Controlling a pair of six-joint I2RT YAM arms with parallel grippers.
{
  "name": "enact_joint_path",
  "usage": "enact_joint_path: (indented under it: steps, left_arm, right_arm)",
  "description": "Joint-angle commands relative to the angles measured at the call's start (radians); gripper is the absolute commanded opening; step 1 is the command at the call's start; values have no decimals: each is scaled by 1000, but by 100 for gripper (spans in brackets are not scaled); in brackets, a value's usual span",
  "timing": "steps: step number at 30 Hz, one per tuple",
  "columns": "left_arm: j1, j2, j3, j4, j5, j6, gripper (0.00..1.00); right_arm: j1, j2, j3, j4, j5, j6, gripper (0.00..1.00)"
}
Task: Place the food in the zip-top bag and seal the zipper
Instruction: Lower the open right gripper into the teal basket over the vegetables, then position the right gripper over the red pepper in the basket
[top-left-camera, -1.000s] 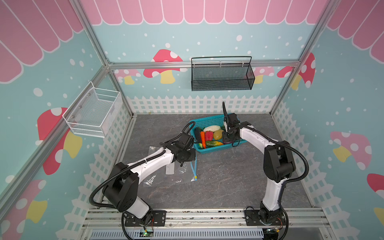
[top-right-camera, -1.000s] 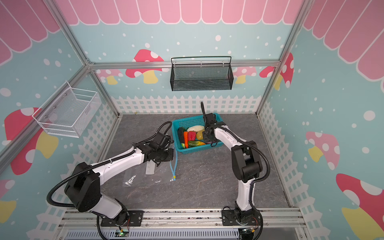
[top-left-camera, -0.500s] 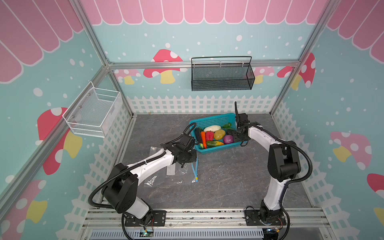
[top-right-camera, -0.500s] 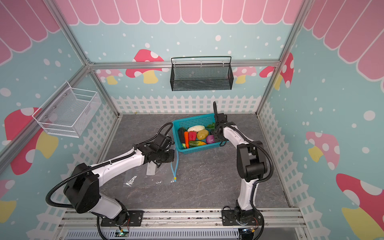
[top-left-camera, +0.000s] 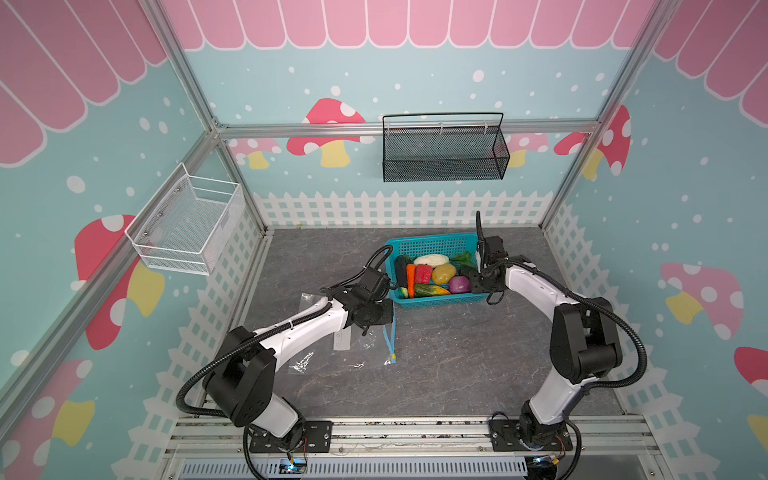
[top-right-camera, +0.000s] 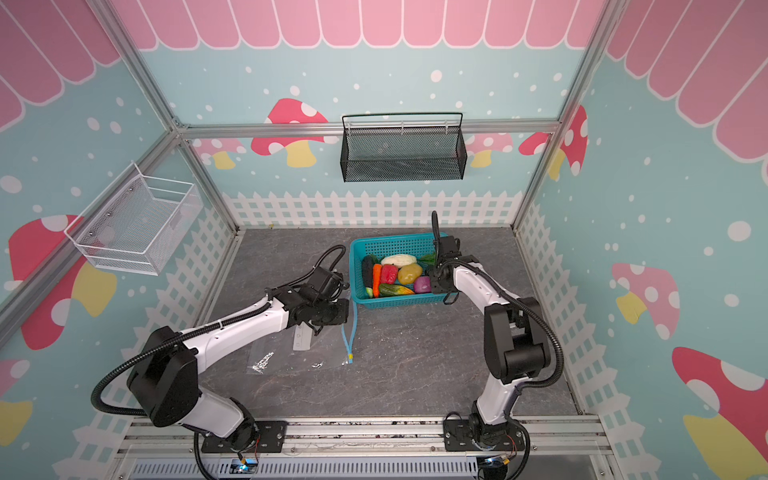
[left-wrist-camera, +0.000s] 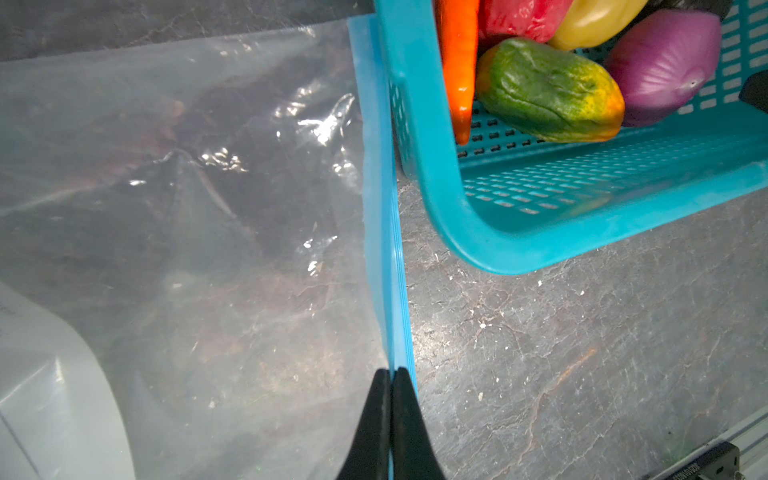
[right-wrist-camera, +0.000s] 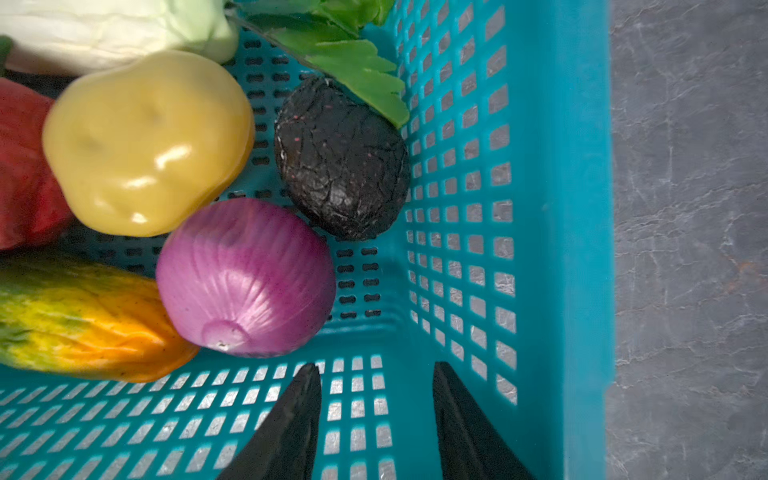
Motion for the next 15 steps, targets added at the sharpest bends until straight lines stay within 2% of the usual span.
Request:
enact_joint_path:
  steps: [1, 5, 11, 15]
  left_arm:
    - [-7, 0, 24, 10, 5, 7, 0]
    - [-6, 3, 27, 15, 6, 5, 0]
    - [-7, -9, 17, 45, 26, 3, 0]
    - [-7, -14, 20, 44, 35, 11, 0]
  right_arm:
    - [7, -22, -28, -21, -26, 8, 47]
    - [9, -46, 5, -9, -53, 15, 47]
    - [20, -62, 28, 103, -215, 71, 48]
    - [55, -27, 56, 153, -270, 105, 49]
